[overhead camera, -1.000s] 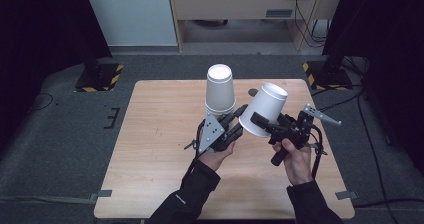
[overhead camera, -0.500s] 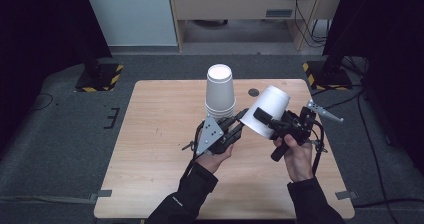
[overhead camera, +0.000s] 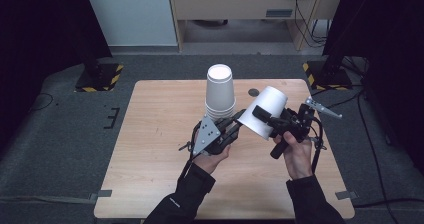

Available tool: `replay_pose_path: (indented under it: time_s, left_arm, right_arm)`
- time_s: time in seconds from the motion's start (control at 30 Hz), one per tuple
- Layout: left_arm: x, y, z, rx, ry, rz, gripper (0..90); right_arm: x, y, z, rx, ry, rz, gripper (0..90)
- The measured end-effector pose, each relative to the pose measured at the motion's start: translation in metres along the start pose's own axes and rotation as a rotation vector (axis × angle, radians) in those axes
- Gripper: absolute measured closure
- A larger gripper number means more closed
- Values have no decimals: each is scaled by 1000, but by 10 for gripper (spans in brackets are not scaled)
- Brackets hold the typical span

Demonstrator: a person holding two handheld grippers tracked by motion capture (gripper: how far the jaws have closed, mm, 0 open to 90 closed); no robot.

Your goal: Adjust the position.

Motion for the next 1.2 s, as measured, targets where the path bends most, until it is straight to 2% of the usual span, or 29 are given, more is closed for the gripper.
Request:
replay_pose_path:
  time_s: [0.43, 0.53, 0.77, 0.9, 1.03, 1.07, 1.2]
  left_arm:
    - [-4, -2, 2, -10, -17, 15, 856]
    - [-6, -3, 0, -29, -8, 23, 859]
    - [-10, -6, -1, -27, -12, 31, 860]
    - [-13, -6, -2, -33, -19, 37, 860]
    - [-16, -10, -3, -37, -24, 34, 860]
    - [-17, -11, -4, -39, -24, 33, 860]
    - [-23, -17, -8, -36, -28, 27, 860]
  right_arm:
    - [-4, 8, -6, 8, 31, 28, 15]
    - [-8, 13, -11, -6, 55, 53, 43]
    - [-20, 23, -19, 4, 86, 83, 45]
    - [-28, 28, -25, -18, 102, 112, 51]
    - [-40, 32, -35, -43, 140, 144, 55]
    - [-45, 35, -38, -55, 137, 165, 55]
    - [-53, 40, -38, -80, 130, 197, 54]
Point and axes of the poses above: each handheld gripper's, and its own axes: x roughly forward along the jaws, z roughly out of its underside, y roughly to its right, the point moved 6 cm from there along x, roughly forward along the jaws, and after that the axes turned 15 degrees about -z, right-handed, at the moved point
